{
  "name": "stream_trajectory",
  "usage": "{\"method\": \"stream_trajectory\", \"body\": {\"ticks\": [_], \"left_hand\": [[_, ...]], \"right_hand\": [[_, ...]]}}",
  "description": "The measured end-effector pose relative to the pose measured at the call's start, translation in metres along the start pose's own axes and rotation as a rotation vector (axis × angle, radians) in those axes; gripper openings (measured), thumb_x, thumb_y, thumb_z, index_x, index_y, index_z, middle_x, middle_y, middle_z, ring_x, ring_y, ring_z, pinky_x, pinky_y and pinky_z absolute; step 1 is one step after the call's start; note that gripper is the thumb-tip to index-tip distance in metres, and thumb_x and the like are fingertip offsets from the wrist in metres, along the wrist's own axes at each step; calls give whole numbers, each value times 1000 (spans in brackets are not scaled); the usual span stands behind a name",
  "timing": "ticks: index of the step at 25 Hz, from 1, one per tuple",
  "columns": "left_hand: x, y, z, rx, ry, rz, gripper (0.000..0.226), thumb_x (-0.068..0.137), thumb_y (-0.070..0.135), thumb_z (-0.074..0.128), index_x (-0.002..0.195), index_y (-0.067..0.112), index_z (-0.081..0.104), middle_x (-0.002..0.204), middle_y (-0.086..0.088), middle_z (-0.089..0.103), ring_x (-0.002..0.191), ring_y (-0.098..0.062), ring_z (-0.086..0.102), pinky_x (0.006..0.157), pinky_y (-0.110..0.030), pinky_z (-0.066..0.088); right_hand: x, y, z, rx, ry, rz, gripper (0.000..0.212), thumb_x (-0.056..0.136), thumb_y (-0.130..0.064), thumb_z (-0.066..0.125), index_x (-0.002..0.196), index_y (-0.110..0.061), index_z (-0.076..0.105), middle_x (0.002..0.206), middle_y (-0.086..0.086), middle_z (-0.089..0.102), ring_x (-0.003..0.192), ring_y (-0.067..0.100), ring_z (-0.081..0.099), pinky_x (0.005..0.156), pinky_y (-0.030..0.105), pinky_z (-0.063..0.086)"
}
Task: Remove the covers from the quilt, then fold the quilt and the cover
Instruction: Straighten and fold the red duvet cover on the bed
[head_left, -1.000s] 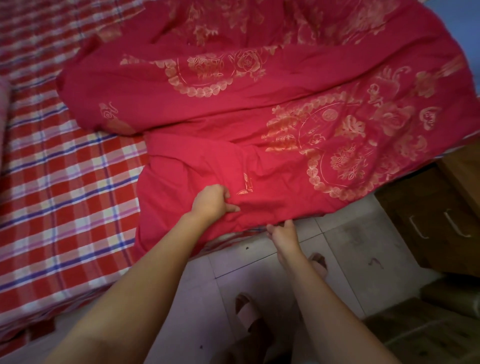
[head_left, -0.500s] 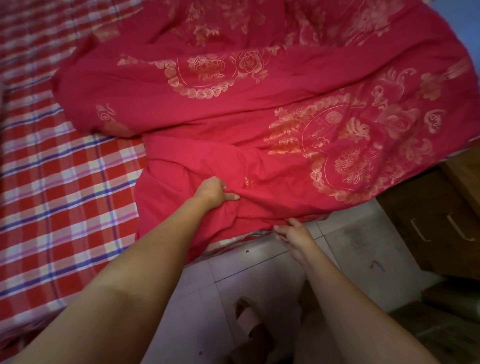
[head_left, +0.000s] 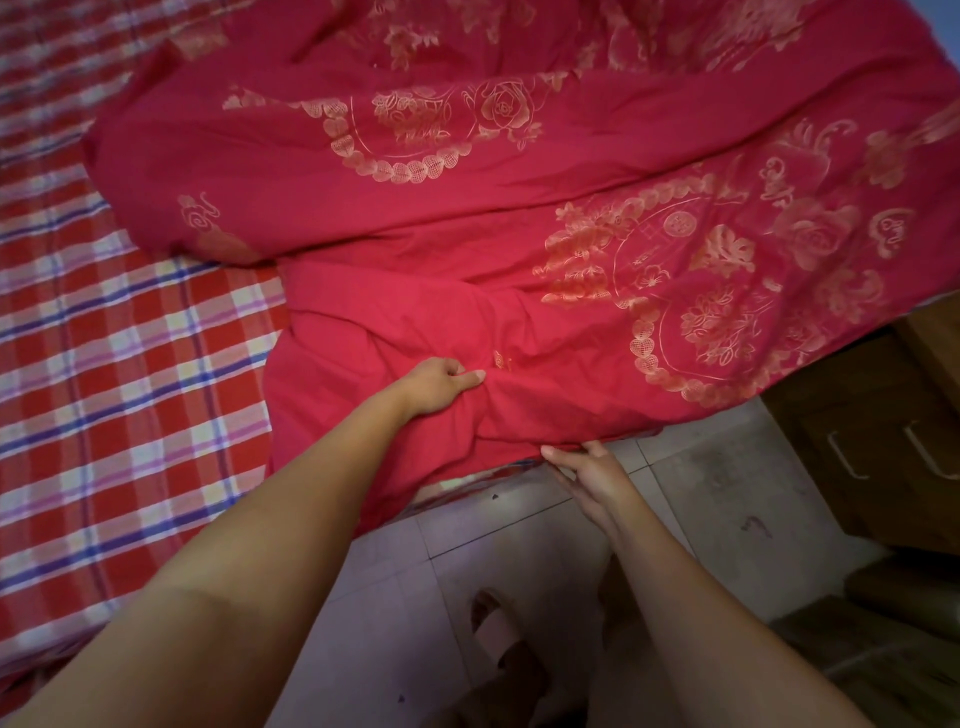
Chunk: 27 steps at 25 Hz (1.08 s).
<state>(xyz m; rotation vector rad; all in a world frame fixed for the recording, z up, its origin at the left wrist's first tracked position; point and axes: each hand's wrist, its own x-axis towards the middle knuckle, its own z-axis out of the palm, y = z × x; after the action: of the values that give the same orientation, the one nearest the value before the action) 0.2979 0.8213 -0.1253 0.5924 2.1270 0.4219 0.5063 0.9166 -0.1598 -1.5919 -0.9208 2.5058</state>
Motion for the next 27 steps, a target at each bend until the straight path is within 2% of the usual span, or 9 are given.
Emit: {"method": "stream_trajectory", "body": {"ticks": [3, 8, 11, 14, 17, 20, 22, 25, 27], "left_hand": [[6, 0, 5, 6, 78, -51, 28, 90, 37, 59, 72, 17, 50, 83, -9, 55, 83, -23, 53, 70, -29, 38], [13, 8, 17, 130, 169, -113, 31, 87, 29, 65, 108, 7, 61, 116, -14, 63, 111, -28, 57, 87, -30, 41], [10, 7, 26, 170, 231, -142, 30, 81, 24, 71, 106, 12, 61, 118, -13, 62, 113, -30, 56, 92, -34, 44], [-7, 5, 31, 151, 389, -108, 35, 75, 24, 75, 104, 16, 57, 116, -12, 55, 111, -32, 52, 92, -41, 44], [-41, -3, 34, 96, 593, 35, 39, 71, 28, 77, 102, 16, 56, 108, -7, 53, 106, -27, 51, 86, -41, 40], [-85, -36, 37, -17, 714, 16, 34, 68, 32, 80, 85, 17, 54, 90, -2, 55, 88, -21, 50, 78, -38, 38], [-112, -63, 39, -108, 694, -67, 35, 70, 33, 80, 67, 20, 47, 67, 4, 51, 67, -18, 48, 66, -36, 39], [-136, -93, 53, -233, 494, -261, 42, 80, 40, 71, 51, 20, 48, 44, 6, 46, 48, -15, 44, 55, -29, 34], [-151, -107, 65, -647, 276, -432, 36, 84, 42, 67, 62, 14, 60, 47, 5, 52, 48, -10, 46, 51, -23, 34]], "right_hand": [[1, 2, -5, -14, -4, -16, 26, 84, 12, 56, 95, -12, 57, 90, 0, 63, 83, 11, 60, 78, 21, 48], [8, 7, -16, 56, 51, -14, 7, 88, -10, 62, 87, -10, 55, 88, 4, 61, 81, 13, 60, 72, 21, 54], [9, 7, -17, 199, 138, 8, 21, 88, 0, 58, 109, 0, 52, 95, 11, 63, 81, 21, 64, 70, 28, 59], [4, 0, -7, 199, 243, 12, 18, 88, 8, 53, 106, 3, 53, 96, 15, 61, 73, 23, 62, 60, 26, 57], [1, 0, 5, 247, 286, 67, 11, 89, 2, 57, 100, 2, 55, 109, 16, 57, 75, 21, 61, 71, 30, 57], [-7, 12, 28, 212, 143, 241, 13, 88, -14, 63, 99, -9, 57, 105, 14, 58, 86, 22, 61, 86, 35, 49], [-10, 25, 48, 193, 108, 295, 28, 88, -18, 63, 113, -10, 53, 101, 13, 58, 88, 22, 61, 89, 35, 48], [-9, 38, 72, 213, 192, 242, 32, 90, -17, 60, 120, -10, 52, 106, 12, 55, 101, 24, 58, 97, 32, 46], [-7, 43, 80, 179, 247, 199, 11, 92, -14, 57, 101, -9, 58, 95, 8, 59, 83, 16, 60, 78, 24, 50]]}}
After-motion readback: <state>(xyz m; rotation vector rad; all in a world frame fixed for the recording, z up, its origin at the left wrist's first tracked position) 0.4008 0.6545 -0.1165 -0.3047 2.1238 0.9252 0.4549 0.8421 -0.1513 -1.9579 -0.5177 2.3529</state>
